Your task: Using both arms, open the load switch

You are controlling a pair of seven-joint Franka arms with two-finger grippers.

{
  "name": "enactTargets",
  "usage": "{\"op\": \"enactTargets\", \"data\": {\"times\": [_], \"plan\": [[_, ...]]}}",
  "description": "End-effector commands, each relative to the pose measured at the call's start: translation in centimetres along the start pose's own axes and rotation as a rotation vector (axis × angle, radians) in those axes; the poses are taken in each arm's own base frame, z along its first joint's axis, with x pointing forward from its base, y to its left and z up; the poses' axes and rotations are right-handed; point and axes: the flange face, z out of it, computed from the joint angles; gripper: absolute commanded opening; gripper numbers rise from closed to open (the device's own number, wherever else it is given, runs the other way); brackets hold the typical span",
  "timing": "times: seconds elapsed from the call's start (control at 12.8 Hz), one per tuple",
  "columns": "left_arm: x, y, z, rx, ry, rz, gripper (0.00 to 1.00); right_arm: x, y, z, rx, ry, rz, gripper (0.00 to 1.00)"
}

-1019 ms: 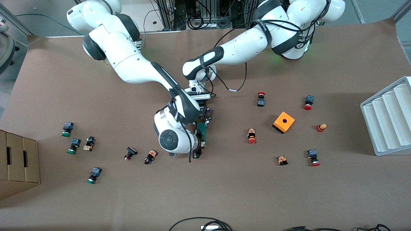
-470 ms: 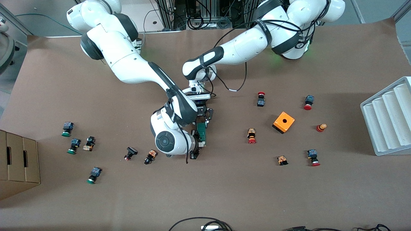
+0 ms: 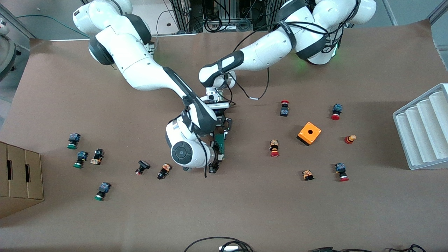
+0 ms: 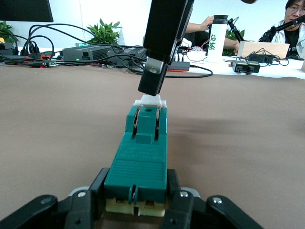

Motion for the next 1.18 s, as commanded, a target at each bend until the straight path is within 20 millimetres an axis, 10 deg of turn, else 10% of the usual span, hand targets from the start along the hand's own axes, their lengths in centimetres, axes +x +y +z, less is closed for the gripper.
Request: {"op": "enactTargets", "data": {"times": [0.0,1.1], "plan": [[-0.2,0.4,-0.1,-0.005,-0.012,-0.010,0.54,-0.6,0.4,1.0,0.000,-0.015,0.023,0.37],[-0.5,0.4,-0.1,-0.008,-0.015,-0.006,0.54,-0.3,0.5,2.1,-0.010,-0.007,0.034,0.28]]}}
